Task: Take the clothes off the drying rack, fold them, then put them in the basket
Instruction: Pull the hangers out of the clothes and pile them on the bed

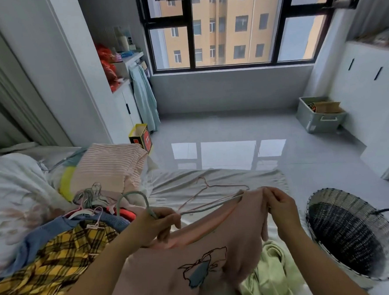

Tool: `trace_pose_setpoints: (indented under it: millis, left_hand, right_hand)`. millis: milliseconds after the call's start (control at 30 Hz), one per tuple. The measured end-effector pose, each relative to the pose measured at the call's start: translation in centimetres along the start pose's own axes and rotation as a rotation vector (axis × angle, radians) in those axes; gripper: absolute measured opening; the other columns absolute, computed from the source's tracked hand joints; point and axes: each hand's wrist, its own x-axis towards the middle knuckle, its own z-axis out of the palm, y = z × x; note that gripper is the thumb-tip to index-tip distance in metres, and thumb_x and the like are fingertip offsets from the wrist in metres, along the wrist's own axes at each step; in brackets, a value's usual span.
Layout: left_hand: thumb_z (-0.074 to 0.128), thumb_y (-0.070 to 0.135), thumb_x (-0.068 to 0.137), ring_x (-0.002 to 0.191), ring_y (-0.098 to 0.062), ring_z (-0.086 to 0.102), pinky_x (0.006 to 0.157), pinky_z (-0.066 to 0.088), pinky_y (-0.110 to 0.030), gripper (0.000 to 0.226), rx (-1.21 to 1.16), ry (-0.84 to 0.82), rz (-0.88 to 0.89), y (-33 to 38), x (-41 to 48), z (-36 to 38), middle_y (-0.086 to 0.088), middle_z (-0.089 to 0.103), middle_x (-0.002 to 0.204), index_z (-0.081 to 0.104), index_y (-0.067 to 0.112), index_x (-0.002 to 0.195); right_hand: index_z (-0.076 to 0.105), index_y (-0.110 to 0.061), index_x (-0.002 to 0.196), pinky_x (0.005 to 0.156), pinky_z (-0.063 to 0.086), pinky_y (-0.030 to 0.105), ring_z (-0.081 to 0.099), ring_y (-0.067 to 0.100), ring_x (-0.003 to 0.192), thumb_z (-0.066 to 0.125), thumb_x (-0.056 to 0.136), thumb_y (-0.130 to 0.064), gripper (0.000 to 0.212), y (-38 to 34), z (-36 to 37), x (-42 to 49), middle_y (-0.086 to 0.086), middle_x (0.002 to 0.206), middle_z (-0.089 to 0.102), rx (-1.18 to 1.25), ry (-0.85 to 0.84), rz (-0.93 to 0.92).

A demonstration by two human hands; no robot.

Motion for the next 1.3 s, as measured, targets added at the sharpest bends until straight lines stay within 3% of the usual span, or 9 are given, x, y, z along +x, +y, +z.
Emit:
trace_pose_setpoints:
  millis: [100, 167, 333, 467, 633, 1033, 1100, 1200, 1300]
  left_hand:
    - [0.065, 0.062, 0.070, 0.049, -0.016, 0.048, 0.051, 0.036, -0.024, 0.038, -0.003, 0.039, 0.013, -0.9, -1.2, 0.0, -0.001, 0.052, 0.049, 0.069, 0.024, 0.065]
    - [0.064, 0.041, 0.083, 0.052, -0.016, 0.045, 0.053, 0.034, -0.022, 0.028, -0.070, 0.095, 0.011, -1.1, -2.1, 0.3, -0.005, 0.050, 0.051, 0.068, 0.022, 0.062]
    - [0.052, 0.022, 0.083, 0.040, -0.012, 0.042, 0.042, 0.037, -0.017, 0.029, -0.620, 0.326, 0.040, -1.1, -3.3, 0.6, -0.005, 0.035, 0.046, 0.066, 0.009, 0.060]
    - [0.037, 0.014, 0.097, 0.032, -0.005, 0.030, 0.034, 0.022, -0.012, 0.052, -0.917, 0.516, 0.043, -1.4, -1.6, 0.9, 0.007, 0.027, 0.041, 0.064, 0.016, 0.052]
    - [0.041, 0.023, 0.097, 0.033, -0.005, 0.027, 0.040, 0.011, -0.018, 0.030, -1.026, 0.620, 0.020, -1.7, 0.1, 0.5, 0.007, 0.028, 0.042, 0.053, 0.010, 0.073]
    - [0.044, 0.004, 0.096, 0.033, -0.002, 0.028, 0.032, 0.018, -0.011, 0.019, -0.759, 0.676, -0.028, -0.3, 2.8, 0.6, 0.007, 0.034, 0.038, 0.060, 0.012, 0.088]
    - [0.045, 0.000, 0.094, 0.033, -0.002, 0.029, 0.031, 0.019, -0.012, 0.020, -0.666, 0.641, -0.093, -1.0, 3.6, 1.5, 0.008, 0.035, 0.039, 0.058, 0.013, 0.088]
    - [0.046, -0.007, 0.090, 0.043, -0.012, 0.033, 0.034, 0.026, -0.014, 0.021, -0.474, 0.556, -0.136, -1.7, 4.7, 3.7, -0.001, 0.038, 0.050, 0.048, 0.012, 0.080]
    - [0.048, -0.004, 0.090, 0.048, -0.013, 0.043, 0.041, 0.033, -0.017, 0.010, -0.356, 0.403, -0.161, -2.3, 5.6, 6.2, -0.007, 0.046, 0.062, 0.045, 0.005, 0.089]
  right_hand:
    - [0.067, -0.018, 0.092, 0.089, 0.048, 0.043, 0.059, 0.022, 0.093, 0.052, 0.095, -0.018, 0.015, -0.7, -1.1, 0.6, -0.005, 0.088, 0.065, -0.036, 0.046, 0.003]
    - [0.064, -0.015, 0.095, 0.085, 0.045, 0.038, 0.056, 0.023, 0.095, 0.049, 0.096, -0.019, 0.015, -1.0, -1.5, 0.9, -0.003, 0.088, 0.062, -0.033, 0.078, 0.016]
    - [0.056, -0.005, 0.099, 0.072, 0.040, 0.035, 0.050, 0.024, 0.088, 0.041, 0.099, -0.018, 0.021, -0.6, -1.9, 0.7, 0.012, 0.097, 0.056, -0.017, 0.161, 0.080]
    - [0.059, -0.008, 0.093, 0.062, 0.040, 0.031, 0.052, 0.021, 0.076, 0.042, 0.098, -0.018, 0.021, -1.2, -1.0, -0.2, 0.012, 0.092, 0.059, 0.071, 0.031, 0.133]
    - [0.063, -0.010, 0.086, 0.069, 0.044, 0.032, 0.056, 0.021, 0.079, 0.044, 0.098, -0.015, 0.023, -2.3, 1.8, -2.6, 0.009, 0.088, 0.064, 0.067, -0.182, 0.078]
    - [0.063, -0.001, 0.080, 0.056, 0.047, 0.025, 0.058, 0.021, 0.062, 0.063, 0.082, -0.011, 0.010, -5.7, -3.0, -6.1, 0.016, 0.073, 0.063, 0.315, -0.482, 0.304]
    - [0.064, 0.004, 0.096, 0.073, 0.048, 0.036, 0.059, 0.030, 0.082, 0.082, 0.058, -0.024, 0.051, -7.3, -5.3, -5.7, 0.024, 0.092, 0.064, 0.295, -0.529, 0.303]
    - [0.060, 0.007, 0.111, 0.083, 0.046, 0.040, 0.057, 0.033, 0.097, 0.063, 0.080, -0.013, 0.036, -8.0, -7.5, -4.8, 0.025, 0.106, 0.063, 0.289, -0.443, 0.281]
    - [0.062, 0.001, 0.100, 0.073, 0.045, 0.034, 0.056, 0.026, 0.085, 0.048, 0.093, -0.005, 0.017, -5.4, -7.8, -3.0, 0.019, 0.098, 0.062, 0.177, -0.316, 0.294]
